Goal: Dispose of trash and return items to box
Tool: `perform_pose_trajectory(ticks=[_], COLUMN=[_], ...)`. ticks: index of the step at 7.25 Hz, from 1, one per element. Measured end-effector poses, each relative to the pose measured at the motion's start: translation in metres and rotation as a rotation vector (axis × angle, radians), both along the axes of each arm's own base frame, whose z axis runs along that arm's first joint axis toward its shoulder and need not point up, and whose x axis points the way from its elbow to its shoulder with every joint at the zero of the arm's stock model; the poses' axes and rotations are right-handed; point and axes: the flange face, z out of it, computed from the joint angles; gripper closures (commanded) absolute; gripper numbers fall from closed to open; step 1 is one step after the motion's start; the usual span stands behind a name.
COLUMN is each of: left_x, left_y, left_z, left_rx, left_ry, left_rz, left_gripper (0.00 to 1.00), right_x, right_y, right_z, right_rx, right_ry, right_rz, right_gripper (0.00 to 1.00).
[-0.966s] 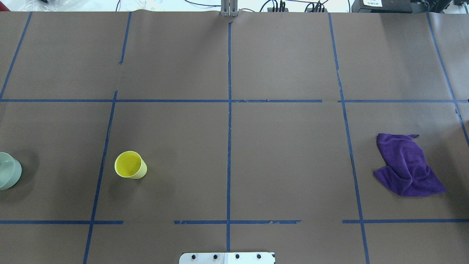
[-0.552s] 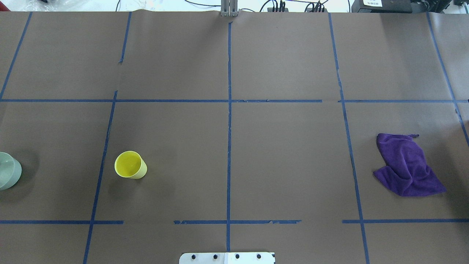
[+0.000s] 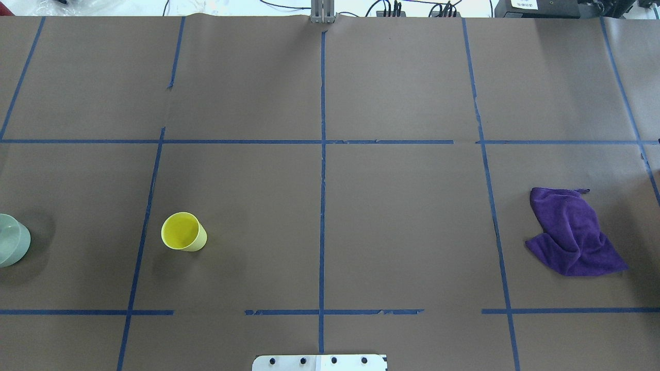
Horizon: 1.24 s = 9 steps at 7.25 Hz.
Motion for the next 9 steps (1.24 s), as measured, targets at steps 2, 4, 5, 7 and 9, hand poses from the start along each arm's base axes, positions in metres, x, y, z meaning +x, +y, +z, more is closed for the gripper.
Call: perform_pose_trajectory(ticks=[2, 4, 5, 7, 9], left_x=[0.000, 0.000, 0.000, 0.000, 0.000], left_y=[0.000, 0.000, -0.001, -0.004, -0.001], left_z=[0.000, -0.004, -0.006, -0.010, -0.011], left_rx=[0.004, 0.015, 0.029, 0.079, 0.094], left_ry=[-0.001, -0.001, 0.000, 0.002, 0.003], left_rz=[0.002, 0.004, 0.003, -0.001, -0.002], left_gripper=[0.00, 0.00, 0.00, 0.00, 0.00], right_x=[0.000, -0.001, -0.001, -0.002, -0.004], right_y=[0.000, 0.000, 0.000, 0.000, 0.000], right_z=[0.000, -0.001, -0.001, -0.001, -0.003], right_rx=[0.000, -0.001, -0.001, -0.003, 0.000], right_ry=[-0.002, -0.007, -0.008, -0.010, -0.017], right_rz=[-0.001, -0.003, -0.003, -0.006, -0.010], right_gripper=[0.00, 0.00, 0.00, 0.00, 0.00])
